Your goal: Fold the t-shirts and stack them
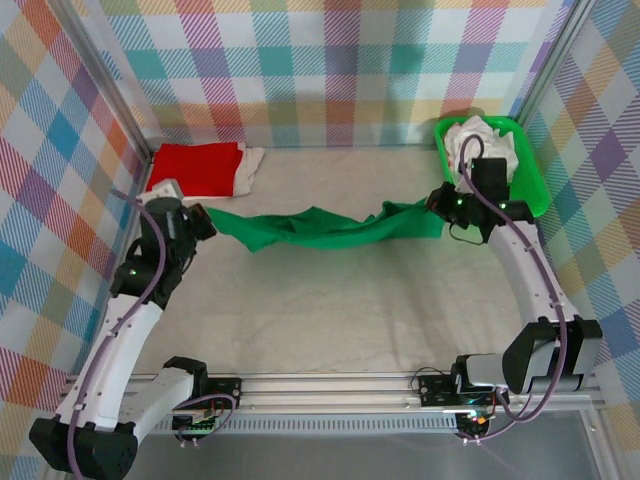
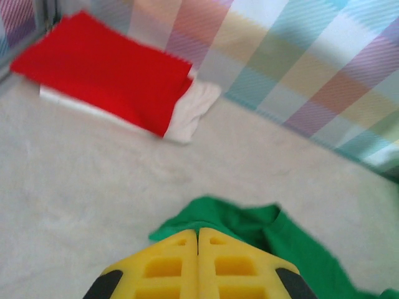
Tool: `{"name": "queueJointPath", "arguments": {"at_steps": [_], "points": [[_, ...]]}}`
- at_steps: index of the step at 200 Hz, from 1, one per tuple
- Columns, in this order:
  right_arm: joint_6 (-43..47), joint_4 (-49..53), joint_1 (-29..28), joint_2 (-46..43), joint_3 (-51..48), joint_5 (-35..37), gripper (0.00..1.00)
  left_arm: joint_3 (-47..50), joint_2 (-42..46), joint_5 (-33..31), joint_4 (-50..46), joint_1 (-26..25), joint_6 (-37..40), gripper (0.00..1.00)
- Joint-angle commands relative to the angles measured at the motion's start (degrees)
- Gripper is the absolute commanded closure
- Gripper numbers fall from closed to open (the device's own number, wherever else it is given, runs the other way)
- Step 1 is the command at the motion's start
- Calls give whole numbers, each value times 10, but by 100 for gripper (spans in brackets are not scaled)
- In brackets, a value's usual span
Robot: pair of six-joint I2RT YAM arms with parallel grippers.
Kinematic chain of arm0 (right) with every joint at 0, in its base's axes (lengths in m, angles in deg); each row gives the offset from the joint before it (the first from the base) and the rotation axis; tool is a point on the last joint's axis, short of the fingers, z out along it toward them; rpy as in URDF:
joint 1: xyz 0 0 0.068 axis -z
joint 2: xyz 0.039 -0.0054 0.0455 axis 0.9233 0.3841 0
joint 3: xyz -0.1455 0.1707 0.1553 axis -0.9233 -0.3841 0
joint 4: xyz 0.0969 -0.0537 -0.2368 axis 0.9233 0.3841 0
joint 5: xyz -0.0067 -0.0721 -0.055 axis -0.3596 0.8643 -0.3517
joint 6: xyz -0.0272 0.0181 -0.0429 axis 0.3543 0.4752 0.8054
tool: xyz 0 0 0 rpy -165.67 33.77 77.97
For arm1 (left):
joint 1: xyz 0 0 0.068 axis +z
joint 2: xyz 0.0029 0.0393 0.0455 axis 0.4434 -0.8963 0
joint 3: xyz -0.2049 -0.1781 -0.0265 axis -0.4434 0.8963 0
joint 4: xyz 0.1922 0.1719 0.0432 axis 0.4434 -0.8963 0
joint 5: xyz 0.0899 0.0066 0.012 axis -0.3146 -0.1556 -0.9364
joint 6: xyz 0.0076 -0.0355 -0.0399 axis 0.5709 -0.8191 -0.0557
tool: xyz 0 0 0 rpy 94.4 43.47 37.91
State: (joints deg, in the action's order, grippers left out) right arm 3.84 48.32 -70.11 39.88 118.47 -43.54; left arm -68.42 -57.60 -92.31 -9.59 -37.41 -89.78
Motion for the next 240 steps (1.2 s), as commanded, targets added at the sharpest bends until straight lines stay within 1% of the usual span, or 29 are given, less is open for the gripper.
{"name": "queueJointPath", "arguments": {"at_steps": [1, 29, 56, 71, 77, 82, 104, 126, 140, 173, 201, 223, 240], "points": [[24, 67, -2, -33, 66, -3, 100, -87, -7, -14, -38, 9, 61, 100], [36, 122, -3, -58, 132, -10, 100, -168, -3, -20, -46, 9, 98, 100], [47, 153, -11, -93, 143, -27, 100, -233, 2, 1, -70, 9, 120, 100], [47, 167, -12, -118, 123, -31, 95, -245, 11, 13, -84, 9, 125, 100], [47, 172, -12, -126, 112, -36, 97, -246, 14, 18, -93, 9, 125, 100], [46, 175, -11, -135, 102, -41, 100, -247, 17, 24, -101, 9, 127, 100], [45, 179, -12, -189, 77, -51, 100, -255, 41, 15, -145, 9, 135, 100], [50, 185, -11, -245, 107, -18, 100, -262, 79, -14, -148, 9, 154, 100], [58, 198, -11, -252, 143, -21, 100, -295, 84, -8, -161, 9, 162, 100], [50, 215, -11, -266, 198, -45, 100, -399, 68, 33, -194, 9, 163, 100], [41, 225, -11, -285, 239, -27, 100, -515, 33, 41, -221, 8, 181, 100], [41, 234, -12, -263, 271, -2, 100, -614, -37, 71, -238, 8, 195, 100], [44, 217, -11, -231, 276, 16, 100, -669, -105, 78, -244, 9, 208, 100]]}}
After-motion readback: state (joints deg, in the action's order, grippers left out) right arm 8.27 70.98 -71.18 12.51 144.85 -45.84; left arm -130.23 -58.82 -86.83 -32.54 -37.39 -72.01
